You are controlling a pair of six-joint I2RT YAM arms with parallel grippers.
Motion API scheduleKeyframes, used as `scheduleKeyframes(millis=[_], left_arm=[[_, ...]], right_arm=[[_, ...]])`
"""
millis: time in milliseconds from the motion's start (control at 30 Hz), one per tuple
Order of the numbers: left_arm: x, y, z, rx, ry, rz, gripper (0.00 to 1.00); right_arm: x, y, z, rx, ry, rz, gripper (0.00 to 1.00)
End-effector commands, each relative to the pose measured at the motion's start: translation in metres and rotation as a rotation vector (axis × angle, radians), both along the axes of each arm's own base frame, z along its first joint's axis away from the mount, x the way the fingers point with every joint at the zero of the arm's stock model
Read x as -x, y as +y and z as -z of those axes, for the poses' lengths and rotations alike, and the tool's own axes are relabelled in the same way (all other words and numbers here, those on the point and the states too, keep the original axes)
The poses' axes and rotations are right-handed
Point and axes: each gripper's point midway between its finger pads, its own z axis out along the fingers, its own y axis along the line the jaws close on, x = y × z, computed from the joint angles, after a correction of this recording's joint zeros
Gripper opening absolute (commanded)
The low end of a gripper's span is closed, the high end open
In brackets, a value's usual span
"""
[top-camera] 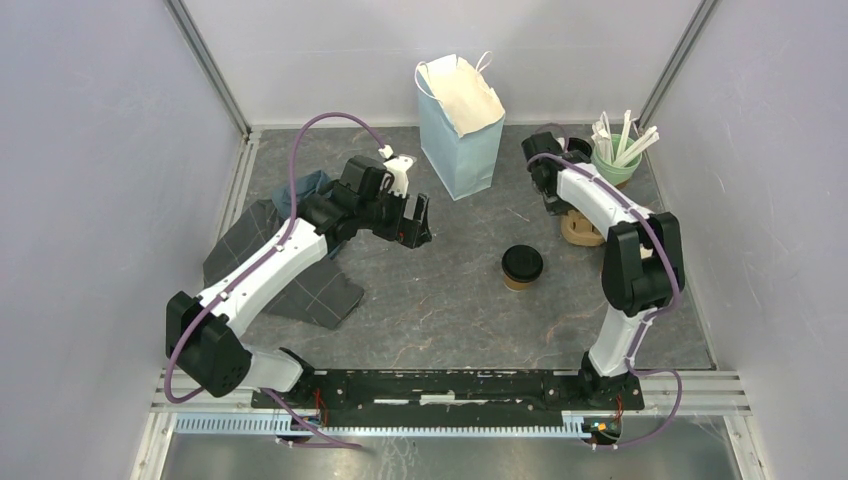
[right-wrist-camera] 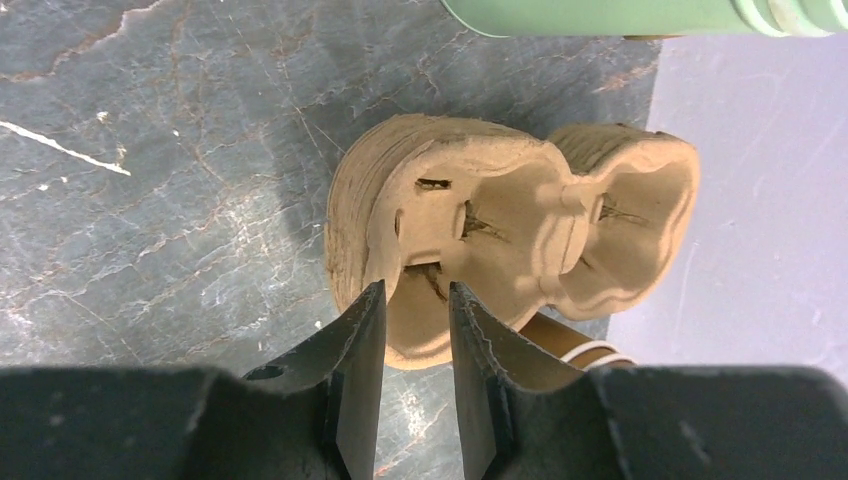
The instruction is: Pack the takeout coffee
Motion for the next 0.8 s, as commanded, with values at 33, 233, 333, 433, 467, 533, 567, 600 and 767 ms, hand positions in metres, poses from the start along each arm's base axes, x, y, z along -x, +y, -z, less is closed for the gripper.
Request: scheduleKeyframes(millis=[33, 233, 333, 433, 467, 533, 567, 600, 767], left_arm=[[-0.004, -0.001, -0.013, 0.021, -0.069, 0.032, 1.00], [-0.004, 0.000, -0.011, 0.015, -0.072, 0.034, 1.00], [-0.004, 0.001, -0.010, 0.012, -0.070, 0.033, 1.00], [-0.004, 0.001, -0.010, 0.011, -0.070, 0.034, 1.00], [-0.004, 0.001, -0.010, 0.009, -0.071, 0.033, 1.00], [-0.004, 0.002, -0.010, 0.007, -0.073, 0.033, 1.00], [-0.004, 0.002, -0.009, 0.005, -0.072, 0.032, 1.00], [-0.004, 0.002, -0.008, 0.004, -0.069, 0.033, 1.00], [-0.004, 0.002, -0.008, 0.006, -0.068, 0.034, 1.00]], right_arm=[[-0.001, -0.003, -0.011, 0.130, -0.020, 0.047, 0.35], [-0.009, 0.010, -0.011, 0.105, -0.043, 0.048, 0.34], [-0.010, 0.013, -0.008, 0.101, -0.040, 0.050, 0.35], [-0.007, 0.006, -0.005, 0.146, -0.029, 0.072, 0.34], [-0.006, 0.004, -0.005, 0.161, -0.026, 0.073, 0.34], [-0.005, 0.001, -0.004, 0.178, -0.026, 0.073, 0.33], [-0.004, 0.001, -0.004, 0.183, -0.026, 0.074, 0.32], [-0.004, 0.001, -0.003, 0.183, -0.026, 0.074, 0.32], [-0.004, -0.001, 0.000, 0.190, -0.021, 0.080, 0.32]])
